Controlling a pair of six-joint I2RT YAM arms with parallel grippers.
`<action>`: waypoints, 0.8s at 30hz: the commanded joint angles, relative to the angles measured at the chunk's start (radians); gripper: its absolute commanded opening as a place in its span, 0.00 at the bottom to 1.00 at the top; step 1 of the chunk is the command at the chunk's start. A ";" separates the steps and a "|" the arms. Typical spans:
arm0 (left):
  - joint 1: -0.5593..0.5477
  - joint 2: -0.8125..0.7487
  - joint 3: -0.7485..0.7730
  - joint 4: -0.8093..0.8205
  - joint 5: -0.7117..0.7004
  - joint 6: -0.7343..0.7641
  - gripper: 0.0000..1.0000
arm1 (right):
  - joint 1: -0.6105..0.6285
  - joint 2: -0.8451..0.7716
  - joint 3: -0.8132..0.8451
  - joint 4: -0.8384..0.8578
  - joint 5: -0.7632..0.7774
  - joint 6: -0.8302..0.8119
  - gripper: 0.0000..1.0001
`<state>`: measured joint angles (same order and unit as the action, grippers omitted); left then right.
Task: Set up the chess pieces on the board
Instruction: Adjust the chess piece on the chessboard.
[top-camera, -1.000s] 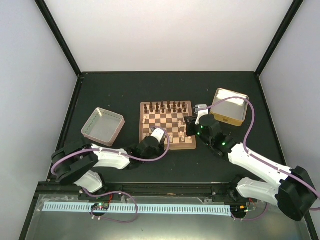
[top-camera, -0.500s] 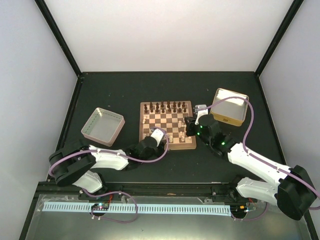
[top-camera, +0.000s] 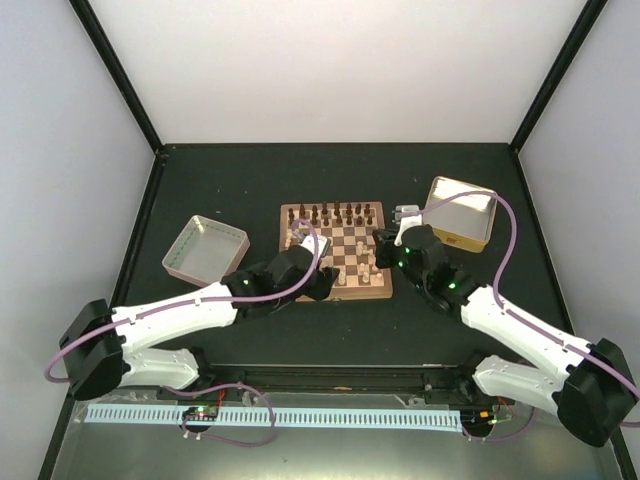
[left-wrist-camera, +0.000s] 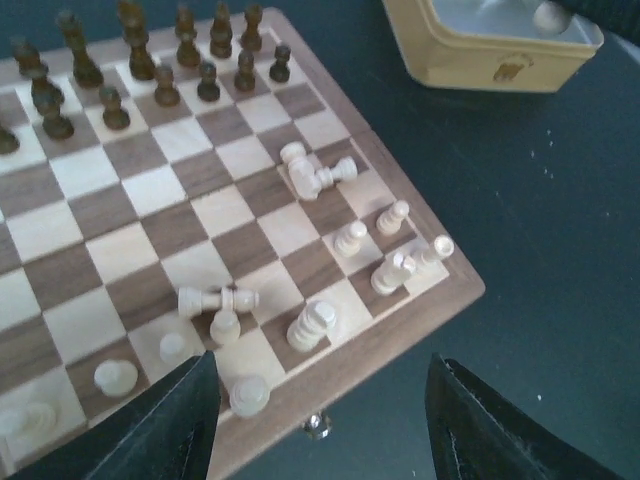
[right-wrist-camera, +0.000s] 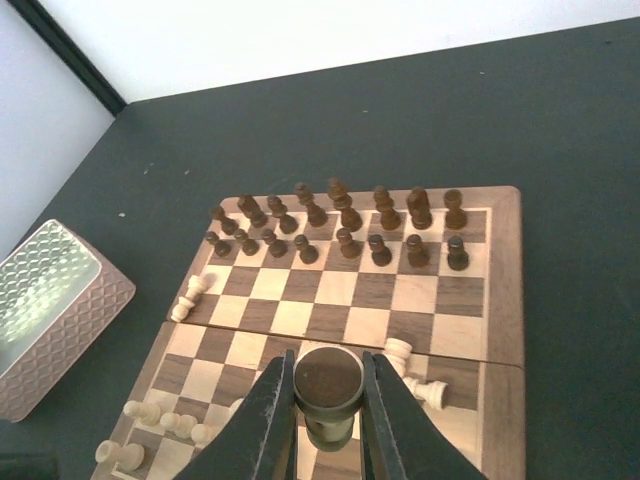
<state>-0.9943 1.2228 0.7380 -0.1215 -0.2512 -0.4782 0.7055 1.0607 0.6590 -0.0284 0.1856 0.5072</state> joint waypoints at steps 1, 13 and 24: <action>0.033 0.005 0.115 -0.358 0.127 -0.102 0.59 | -0.011 -0.032 0.044 -0.101 0.109 0.063 0.11; 0.115 0.215 0.236 -0.461 0.338 -0.099 0.53 | -0.026 -0.074 -0.010 -0.119 0.136 0.116 0.12; 0.150 0.369 0.349 -0.458 0.342 -0.098 0.44 | -0.031 -0.091 -0.031 -0.081 0.124 0.085 0.12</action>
<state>-0.8562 1.5566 1.0241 -0.5667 0.0776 -0.5777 0.6819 0.9855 0.6415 -0.1490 0.2932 0.6044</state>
